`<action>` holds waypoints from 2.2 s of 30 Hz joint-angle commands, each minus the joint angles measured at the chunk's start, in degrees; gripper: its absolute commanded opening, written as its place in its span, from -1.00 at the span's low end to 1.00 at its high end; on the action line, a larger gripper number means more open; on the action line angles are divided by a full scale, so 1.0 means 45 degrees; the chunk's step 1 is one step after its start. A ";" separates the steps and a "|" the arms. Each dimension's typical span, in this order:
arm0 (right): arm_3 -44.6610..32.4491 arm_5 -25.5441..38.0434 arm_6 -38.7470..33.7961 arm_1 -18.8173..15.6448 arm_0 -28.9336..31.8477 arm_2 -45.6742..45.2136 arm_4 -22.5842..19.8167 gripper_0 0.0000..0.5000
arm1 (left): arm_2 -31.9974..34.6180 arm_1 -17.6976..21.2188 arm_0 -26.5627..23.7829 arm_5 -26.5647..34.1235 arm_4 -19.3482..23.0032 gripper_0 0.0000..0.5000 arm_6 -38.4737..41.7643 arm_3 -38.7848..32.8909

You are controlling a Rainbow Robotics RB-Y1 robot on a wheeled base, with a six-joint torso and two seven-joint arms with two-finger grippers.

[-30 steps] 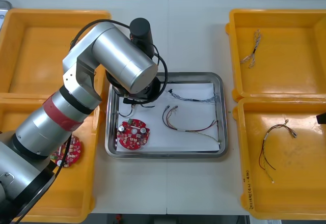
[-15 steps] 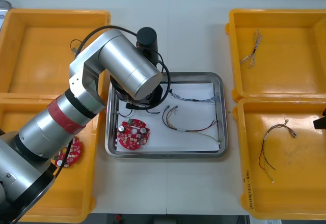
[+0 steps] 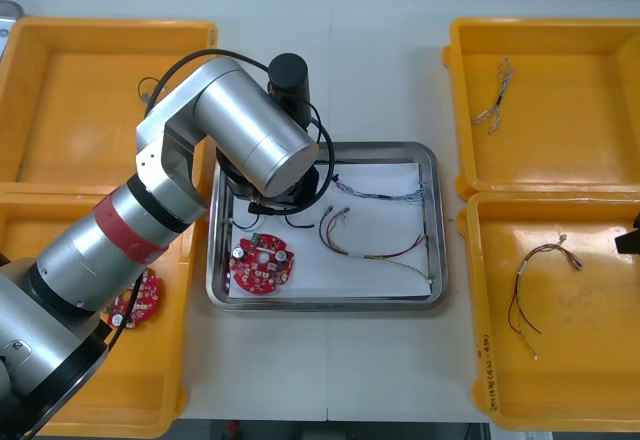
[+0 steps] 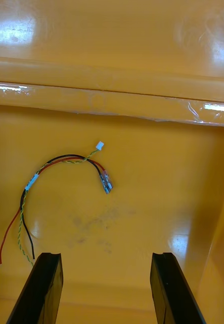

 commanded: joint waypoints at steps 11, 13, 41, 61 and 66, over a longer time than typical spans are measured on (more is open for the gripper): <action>-0.0743 0.0036 -0.0574 -0.0216 0.0130 -0.0051 -0.0012 1.00 | 0.1212 0.0114 -0.0028 0.1893 0.0052 1.00 0.0942 -0.2139; -0.0861 0.0036 -0.0574 -0.0255 0.0130 0.0067 -0.0051 1.00 | 0.1798 0.0388 -0.0028 0.2381 0.0345 1.00 0.0844 -0.2588; -0.2403 0.0036 -0.0457 -0.1408 -0.2800 0.4383 -0.2512 1.00 | 0.7286 0.4099 0.0109 0.3486 0.4174 1.00 -0.1383 -0.5127; -0.2345 0.0036 -0.0437 0.0096 -0.7507 1.1141 -0.1360 1.00 | 1.0118 0.6208 0.3448 0.3486 0.5306 1.00 -0.3277 -0.5850; -0.1642 0.0036 -0.0261 0.0741 -0.8171 1.2645 -0.0794 1.00 | 1.0685 0.6325 0.4288 0.3486 0.5541 1.00 -0.3844 -0.6182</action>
